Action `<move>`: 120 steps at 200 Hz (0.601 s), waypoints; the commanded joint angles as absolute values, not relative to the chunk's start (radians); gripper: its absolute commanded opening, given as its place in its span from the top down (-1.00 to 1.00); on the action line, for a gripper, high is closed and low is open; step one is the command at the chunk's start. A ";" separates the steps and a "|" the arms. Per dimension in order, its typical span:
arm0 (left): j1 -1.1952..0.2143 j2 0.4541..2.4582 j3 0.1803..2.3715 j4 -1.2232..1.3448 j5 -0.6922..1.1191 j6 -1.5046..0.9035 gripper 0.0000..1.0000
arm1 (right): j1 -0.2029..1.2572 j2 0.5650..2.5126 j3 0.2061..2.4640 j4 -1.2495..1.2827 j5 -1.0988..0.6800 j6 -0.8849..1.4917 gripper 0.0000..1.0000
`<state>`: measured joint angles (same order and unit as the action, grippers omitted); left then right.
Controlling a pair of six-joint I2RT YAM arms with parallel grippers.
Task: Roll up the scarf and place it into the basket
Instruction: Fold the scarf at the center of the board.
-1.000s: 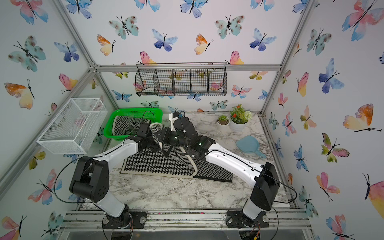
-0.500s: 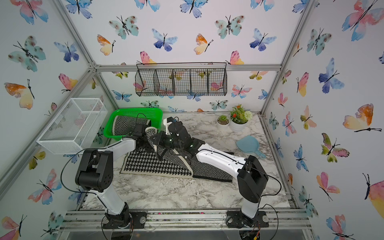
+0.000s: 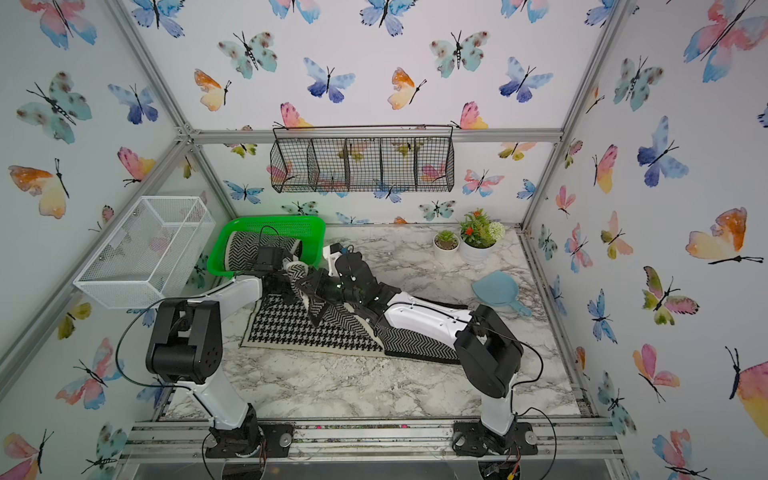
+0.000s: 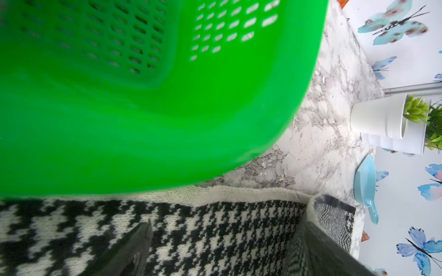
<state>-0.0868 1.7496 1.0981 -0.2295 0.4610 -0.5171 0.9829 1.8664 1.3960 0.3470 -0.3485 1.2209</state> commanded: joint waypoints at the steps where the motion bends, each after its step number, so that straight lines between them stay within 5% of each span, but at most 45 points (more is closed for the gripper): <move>1: -0.042 1.675 1.056 -0.225 0.449 -0.529 -0.97 | 0.988 1.881 1.391 0.446 -0.383 1.257 0.93; 120: 0.000 1.482 0.955 -0.344 0.274 -0.519 -0.97 | 0.986 2.015 1.370 0.636 -0.455 1.362 0.92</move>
